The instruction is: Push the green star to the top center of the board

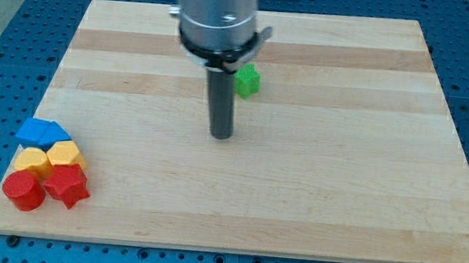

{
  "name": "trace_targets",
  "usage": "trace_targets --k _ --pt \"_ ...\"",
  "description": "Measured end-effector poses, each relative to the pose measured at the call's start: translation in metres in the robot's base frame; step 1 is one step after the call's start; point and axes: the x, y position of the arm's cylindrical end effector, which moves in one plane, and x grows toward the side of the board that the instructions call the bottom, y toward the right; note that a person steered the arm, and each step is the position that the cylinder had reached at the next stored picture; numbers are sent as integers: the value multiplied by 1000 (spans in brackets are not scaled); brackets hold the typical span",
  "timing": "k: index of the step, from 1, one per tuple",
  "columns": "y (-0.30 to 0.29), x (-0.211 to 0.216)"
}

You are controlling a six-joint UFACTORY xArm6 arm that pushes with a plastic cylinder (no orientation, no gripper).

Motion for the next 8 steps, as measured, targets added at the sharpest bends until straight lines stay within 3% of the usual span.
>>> trace_targets --k 2,4,7,8 --pt "0 -36" --pt "3 -103" --pt "53 -100" --pt "63 -126"
